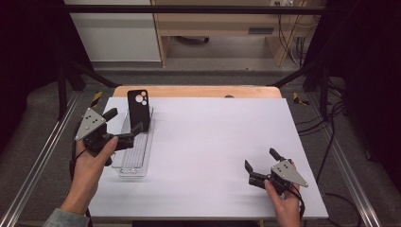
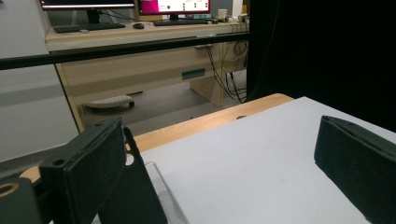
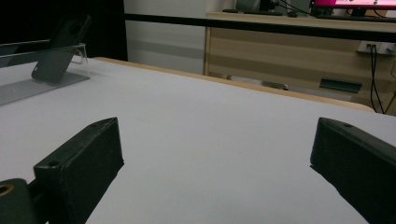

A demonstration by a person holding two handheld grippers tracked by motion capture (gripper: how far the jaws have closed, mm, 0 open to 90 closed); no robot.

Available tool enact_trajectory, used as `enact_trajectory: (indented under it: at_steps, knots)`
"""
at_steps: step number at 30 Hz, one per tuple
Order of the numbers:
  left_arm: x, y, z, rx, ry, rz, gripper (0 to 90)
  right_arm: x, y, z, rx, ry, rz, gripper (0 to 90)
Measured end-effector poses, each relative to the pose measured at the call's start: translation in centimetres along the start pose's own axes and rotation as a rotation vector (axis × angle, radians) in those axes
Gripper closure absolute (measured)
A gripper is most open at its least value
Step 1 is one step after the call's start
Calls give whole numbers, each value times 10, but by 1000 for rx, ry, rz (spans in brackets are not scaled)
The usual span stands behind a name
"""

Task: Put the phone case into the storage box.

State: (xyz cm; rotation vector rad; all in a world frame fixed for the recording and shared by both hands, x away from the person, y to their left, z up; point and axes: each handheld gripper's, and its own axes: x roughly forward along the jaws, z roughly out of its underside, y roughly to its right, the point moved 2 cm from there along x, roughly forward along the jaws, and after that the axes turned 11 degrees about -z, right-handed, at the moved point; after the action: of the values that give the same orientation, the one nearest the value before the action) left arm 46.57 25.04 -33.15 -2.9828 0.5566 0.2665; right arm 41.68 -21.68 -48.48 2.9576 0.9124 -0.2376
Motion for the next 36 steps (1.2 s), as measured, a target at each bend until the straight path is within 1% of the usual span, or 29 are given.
enact_trajectory:
  at_steps: [4,7,11,13,16,19,25,28,32,35,36]
  knots:
    - [-4,-6,2,5,6,-11,19,0,0,0,2,-1,0,27]
    - [-8,-9,5,5,12,-9,18,0,0,0,3,-3,1,27]
    - [-11,-12,8,2,16,-6,19,0,0,1,-1,-6,0,28]
    - [-12,-12,10,6,16,-12,17,0,0,1,-1,-3,-1,29]
    - [-15,-13,13,7,24,-4,18,0,0,0,4,-1,2,28]
    - [-17,-14,17,22,29,-18,16,0,0,1,1,-3,2,28]
    - [-24,-18,23,14,49,-24,16,0,-1,1,1,-4,1,28]
    - [-27,-20,28,14,51,-28,16,0,-1,1,-1,-5,0,28]
    - [-30,-22,35,0,61,-32,18,1,-1,1,-5,-6,-2,28]
    - [-33,-22,40,0,71,-29,22,1,-1,1,-5,-6,-1,28]
    - [-34,-22,43,6,72,-27,22,0,-1,1,-5,-5,0,28]
